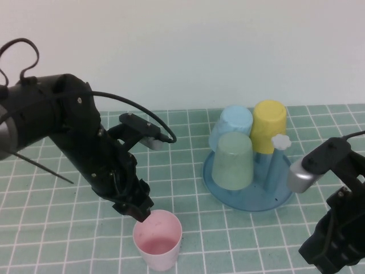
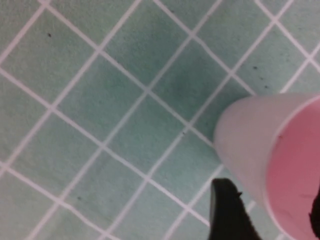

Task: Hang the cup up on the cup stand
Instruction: Pick up the cup from the table

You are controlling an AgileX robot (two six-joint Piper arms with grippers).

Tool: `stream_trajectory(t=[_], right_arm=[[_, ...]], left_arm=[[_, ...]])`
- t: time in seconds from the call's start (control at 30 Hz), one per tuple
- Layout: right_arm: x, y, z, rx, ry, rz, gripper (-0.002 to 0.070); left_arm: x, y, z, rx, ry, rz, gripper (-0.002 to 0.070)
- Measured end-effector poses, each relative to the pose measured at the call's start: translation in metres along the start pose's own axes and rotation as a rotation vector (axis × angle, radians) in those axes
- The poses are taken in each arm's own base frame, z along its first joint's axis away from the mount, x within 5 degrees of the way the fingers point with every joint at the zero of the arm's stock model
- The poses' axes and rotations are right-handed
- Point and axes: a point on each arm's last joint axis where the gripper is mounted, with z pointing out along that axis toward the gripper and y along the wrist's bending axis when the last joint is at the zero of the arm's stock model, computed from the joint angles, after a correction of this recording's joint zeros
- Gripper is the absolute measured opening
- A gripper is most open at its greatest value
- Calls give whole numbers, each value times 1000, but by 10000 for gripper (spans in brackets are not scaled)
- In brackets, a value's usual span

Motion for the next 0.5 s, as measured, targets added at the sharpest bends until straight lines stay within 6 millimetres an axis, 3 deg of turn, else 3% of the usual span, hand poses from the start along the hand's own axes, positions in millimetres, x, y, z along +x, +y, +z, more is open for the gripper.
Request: stream_trajectory(t=[0.23, 0.5], right_arm=[[-1, 0, 0, 5, -16, -1, -1], [-2, -1, 0, 8, -23, -1, -1]], left_arm=[[-6, 6, 15, -33, 12, 27, 349], [-15, -19, 43, -68, 74, 174, 351]])
